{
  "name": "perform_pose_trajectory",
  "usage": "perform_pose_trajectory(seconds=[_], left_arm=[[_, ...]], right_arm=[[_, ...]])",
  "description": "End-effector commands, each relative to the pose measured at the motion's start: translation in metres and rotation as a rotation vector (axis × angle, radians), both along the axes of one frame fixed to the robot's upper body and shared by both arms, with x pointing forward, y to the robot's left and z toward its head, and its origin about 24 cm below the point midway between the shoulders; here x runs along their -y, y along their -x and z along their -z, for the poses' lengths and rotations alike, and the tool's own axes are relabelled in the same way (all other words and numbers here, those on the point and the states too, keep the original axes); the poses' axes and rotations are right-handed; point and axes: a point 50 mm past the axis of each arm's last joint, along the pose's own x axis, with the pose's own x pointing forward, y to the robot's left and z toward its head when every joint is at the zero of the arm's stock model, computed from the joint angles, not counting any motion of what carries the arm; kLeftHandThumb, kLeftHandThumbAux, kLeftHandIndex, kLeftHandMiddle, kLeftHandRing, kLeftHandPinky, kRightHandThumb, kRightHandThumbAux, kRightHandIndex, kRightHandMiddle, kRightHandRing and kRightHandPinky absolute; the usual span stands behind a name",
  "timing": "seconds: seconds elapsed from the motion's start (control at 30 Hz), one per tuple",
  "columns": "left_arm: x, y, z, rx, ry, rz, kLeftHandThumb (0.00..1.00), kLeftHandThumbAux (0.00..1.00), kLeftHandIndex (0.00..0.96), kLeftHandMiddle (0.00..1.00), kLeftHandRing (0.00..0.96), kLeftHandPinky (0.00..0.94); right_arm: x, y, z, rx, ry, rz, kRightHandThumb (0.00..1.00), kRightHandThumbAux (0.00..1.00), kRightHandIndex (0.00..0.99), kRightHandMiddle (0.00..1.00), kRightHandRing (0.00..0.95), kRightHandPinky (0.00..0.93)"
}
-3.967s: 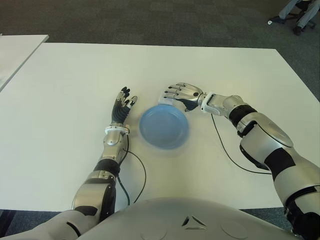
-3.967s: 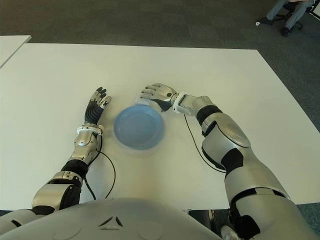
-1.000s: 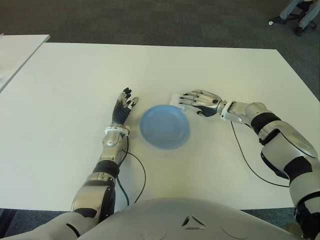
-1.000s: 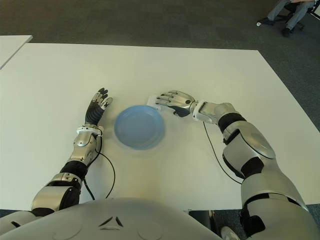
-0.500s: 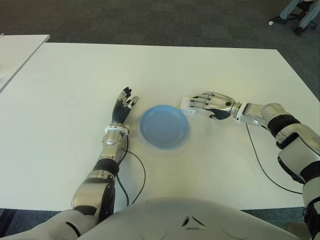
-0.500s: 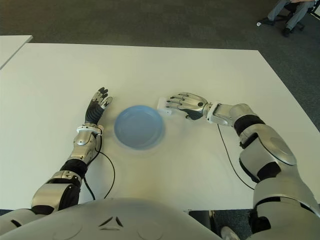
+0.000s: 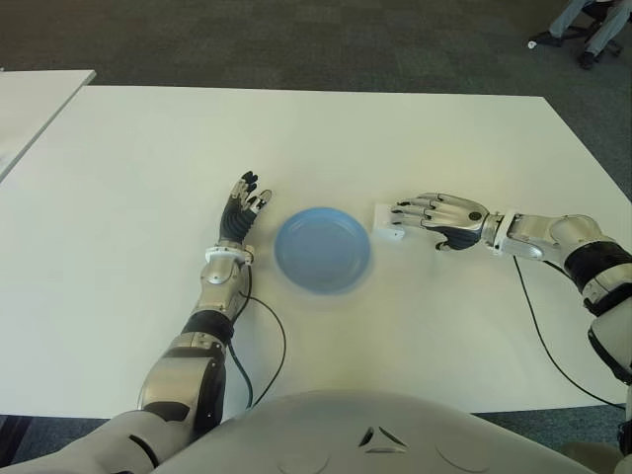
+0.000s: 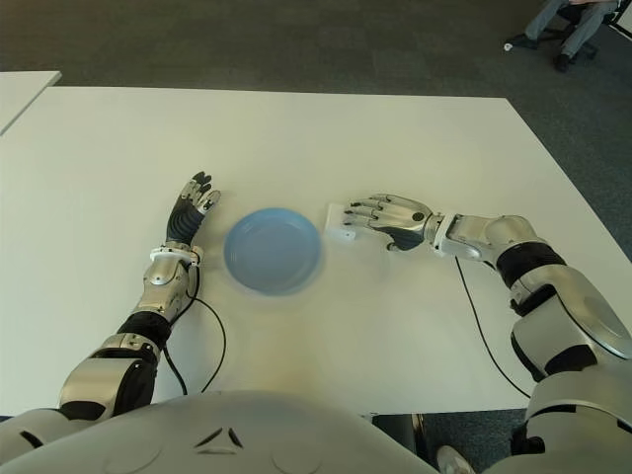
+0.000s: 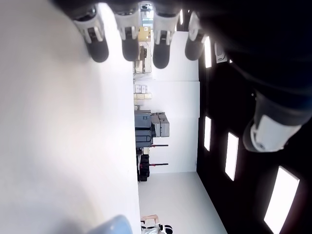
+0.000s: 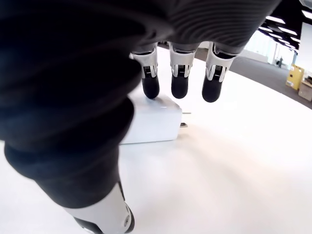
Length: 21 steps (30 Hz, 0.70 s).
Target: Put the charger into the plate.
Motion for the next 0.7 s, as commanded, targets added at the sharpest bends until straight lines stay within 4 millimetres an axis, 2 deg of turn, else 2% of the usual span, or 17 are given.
perform_pose_trajectory(seconds=[0.03,0.7], left_arm=[[-0.005,0.021,0.028,-0.158,0.011,-0.028,0.0,0.526,0.013,0.096,0.061,0.004],[-0.007,0.019,0.029,-0.176,0.005,-0.04,0.0,0.532,0.016,0.094,0.061,0.014]], right_arm=[[0.005,0.011,0.004,-0.056,0.008,0.011,0.0,0.93,0.004,0.062,0.033,0.018],[0.005,0.029,0.001,-0.108,-0.039,0.052,0.0,0.919,0.0,0.06,0.032,0.006]])
